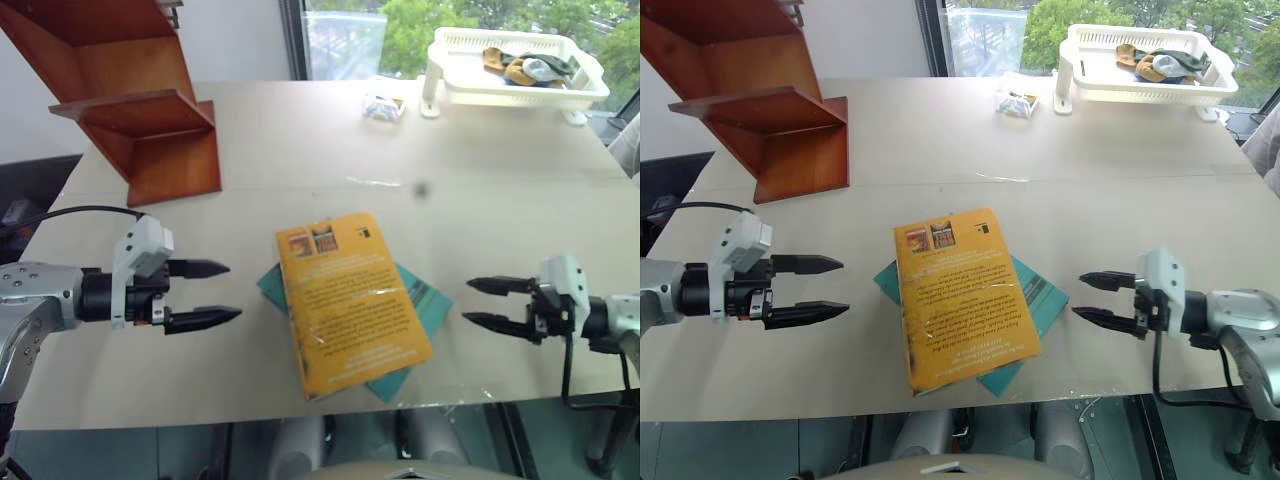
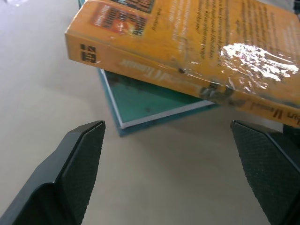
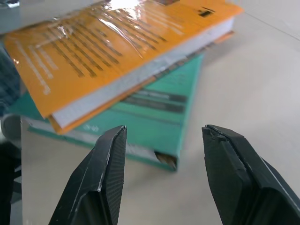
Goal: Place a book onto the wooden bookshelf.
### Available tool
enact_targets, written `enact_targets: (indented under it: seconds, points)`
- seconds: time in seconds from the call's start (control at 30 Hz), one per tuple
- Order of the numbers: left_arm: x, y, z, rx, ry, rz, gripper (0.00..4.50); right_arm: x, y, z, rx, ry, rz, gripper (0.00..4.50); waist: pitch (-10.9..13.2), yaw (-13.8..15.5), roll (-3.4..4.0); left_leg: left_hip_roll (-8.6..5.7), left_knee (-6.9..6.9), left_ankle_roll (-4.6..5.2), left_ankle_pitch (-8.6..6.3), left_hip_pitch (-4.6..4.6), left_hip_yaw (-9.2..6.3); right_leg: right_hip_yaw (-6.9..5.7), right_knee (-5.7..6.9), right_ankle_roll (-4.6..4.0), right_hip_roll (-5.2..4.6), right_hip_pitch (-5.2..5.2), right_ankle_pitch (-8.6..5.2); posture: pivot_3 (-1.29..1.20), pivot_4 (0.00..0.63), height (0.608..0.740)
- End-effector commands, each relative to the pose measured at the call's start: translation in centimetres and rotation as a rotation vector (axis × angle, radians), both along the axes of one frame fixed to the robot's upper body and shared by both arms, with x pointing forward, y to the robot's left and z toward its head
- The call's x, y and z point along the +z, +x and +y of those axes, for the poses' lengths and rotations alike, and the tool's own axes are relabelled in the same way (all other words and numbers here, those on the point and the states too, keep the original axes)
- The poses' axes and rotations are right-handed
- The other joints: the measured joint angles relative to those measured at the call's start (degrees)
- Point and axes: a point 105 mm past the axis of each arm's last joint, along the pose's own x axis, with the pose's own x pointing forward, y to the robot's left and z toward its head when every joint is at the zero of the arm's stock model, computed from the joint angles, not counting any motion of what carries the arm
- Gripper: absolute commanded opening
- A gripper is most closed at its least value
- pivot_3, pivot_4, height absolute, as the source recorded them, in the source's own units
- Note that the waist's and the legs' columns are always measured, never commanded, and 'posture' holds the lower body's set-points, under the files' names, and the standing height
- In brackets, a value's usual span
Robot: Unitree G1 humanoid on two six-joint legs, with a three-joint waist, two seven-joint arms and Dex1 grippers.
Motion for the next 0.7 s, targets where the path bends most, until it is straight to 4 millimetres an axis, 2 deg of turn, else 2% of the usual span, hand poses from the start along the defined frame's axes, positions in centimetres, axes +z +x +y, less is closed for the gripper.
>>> enact_targets:
  seconds: [0.03,0.2,0.47,0.57,0.7]
  points:
    - [0.8,-0.5,-0.9,-0.056,-0.002,-0.02,4.5,0.6,-0.9,2.7,0.092,0.029,-0.026,2.59,-0.01,-0.05,-0.02,0.01,0.0,0.0,0.0,0.0,0.0,0.0,0.0,0.0,0.01,0.0,0.0,0.0,0.15,0.74]
    - [0.7,-0.6,-1.4,-0.073,-0.003,-0.025,4.5,-0.2,-1.1,5.6,0.172,0.029,-0.026,2.59,-0.01,-0.24,-0.01,0.01,0.0,0.0,0.0,0.0,-0.01,0.0,0.04,-0.01,0.03,0.0,0.0,0.0,0.15,0.74]
    - [0.6,-0.7,-1.6,-0.067,-0.03,-0.011,4.5,-0.4,1.7,8.7,0.228,0.01,-0.109,2.59,-0.01,-0.26,-0.02,-0.02,0.05,-0.01,0.0,0.01,0.01,-0.01,0.06,-0.01,0.05,-0.03,0.0,0.0,0.15,0.74]
    - [-0.1,-0.9,-1.2,-0.036,-0.052,0.019,4.5,-0.5,2.8,10.1,0.254,0.011,-0.136,2.59,-0.02,-0.34,-0.03,-0.03,0.06,-0.01,0.01,0.02,0.01,-0.01,0.08,-0.01,0.05,-0.03,0.0,0.0,0.15,0.74]
    - [-0.5,-1.1,-1.1,-0.017,-0.059,0.022,4.5,0.0,3.5,10.8,0.266,0.032,-0.153,2.59,-0.03,-0.33,-0.04,-0.04,0.06,-0.02,0.01,0.03,0.02,-0.01,0.18,-0.02,0.06,-0.04,-0.01,0.0,0.15,0.74]
